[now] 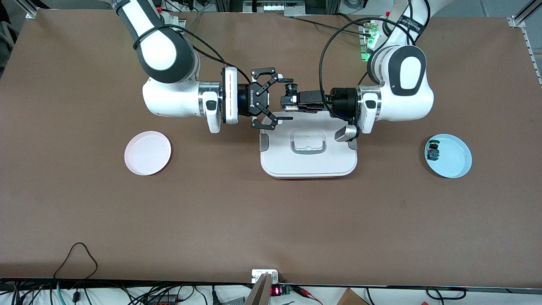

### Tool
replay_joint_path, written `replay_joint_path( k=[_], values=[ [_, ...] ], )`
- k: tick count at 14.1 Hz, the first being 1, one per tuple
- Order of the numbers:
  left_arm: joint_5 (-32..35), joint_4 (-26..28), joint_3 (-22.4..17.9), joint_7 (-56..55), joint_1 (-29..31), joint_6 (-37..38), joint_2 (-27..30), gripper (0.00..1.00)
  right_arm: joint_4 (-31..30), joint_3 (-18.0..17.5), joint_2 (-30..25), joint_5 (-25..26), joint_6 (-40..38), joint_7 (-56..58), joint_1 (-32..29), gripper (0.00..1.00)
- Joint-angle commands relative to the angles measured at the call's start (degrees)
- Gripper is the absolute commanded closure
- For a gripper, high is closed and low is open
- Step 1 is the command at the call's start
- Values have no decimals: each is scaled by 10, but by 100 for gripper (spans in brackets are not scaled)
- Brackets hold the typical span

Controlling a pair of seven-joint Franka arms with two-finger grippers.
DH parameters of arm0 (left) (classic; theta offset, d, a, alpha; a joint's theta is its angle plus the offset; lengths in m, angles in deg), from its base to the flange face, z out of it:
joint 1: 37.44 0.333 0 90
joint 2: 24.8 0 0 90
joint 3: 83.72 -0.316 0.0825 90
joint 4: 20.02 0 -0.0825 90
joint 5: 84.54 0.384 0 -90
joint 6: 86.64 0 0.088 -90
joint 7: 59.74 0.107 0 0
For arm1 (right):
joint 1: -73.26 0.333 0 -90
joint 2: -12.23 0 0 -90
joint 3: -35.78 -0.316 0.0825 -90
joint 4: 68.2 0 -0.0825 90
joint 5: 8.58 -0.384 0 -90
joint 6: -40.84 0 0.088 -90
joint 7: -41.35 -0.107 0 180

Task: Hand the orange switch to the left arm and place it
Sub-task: 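Grasp the orange switch with the left gripper and open the right gripper, then carry the switch to the blue plate while the right gripper withdraws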

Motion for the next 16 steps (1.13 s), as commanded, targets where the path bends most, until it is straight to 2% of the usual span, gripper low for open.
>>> replay_joint_path(
  k=[1,4,6,8,12,14,16],
  values=[
    [-15,13,3,12,9,1,18,83,-15,3,-9,-12,0,-4,-5,0],
    [8,12,-3,15,16,0,23,83,-34,6,-25,-9,-4,-5,-32,0],
    [83,5,-1,15,45,1,24,83,-64,8,-41,-5,-21,-5,-62,0],
    [152,2,0,14,59,3,24,83,-95,32,-49,10,-55,-4,-71,0],
    [365,-4,-3,11,81,3,25,83,-127,110,-50,82,-131,-18,-76,0],
    [475,-11,-4,13,94,3,24,83,-122,125,-52,139,-150,-69,-85,0],
    [584,-24,-3,15,117,22,24,83,-121,132,-56,146,-161,-98,-87,0]
  ],
)
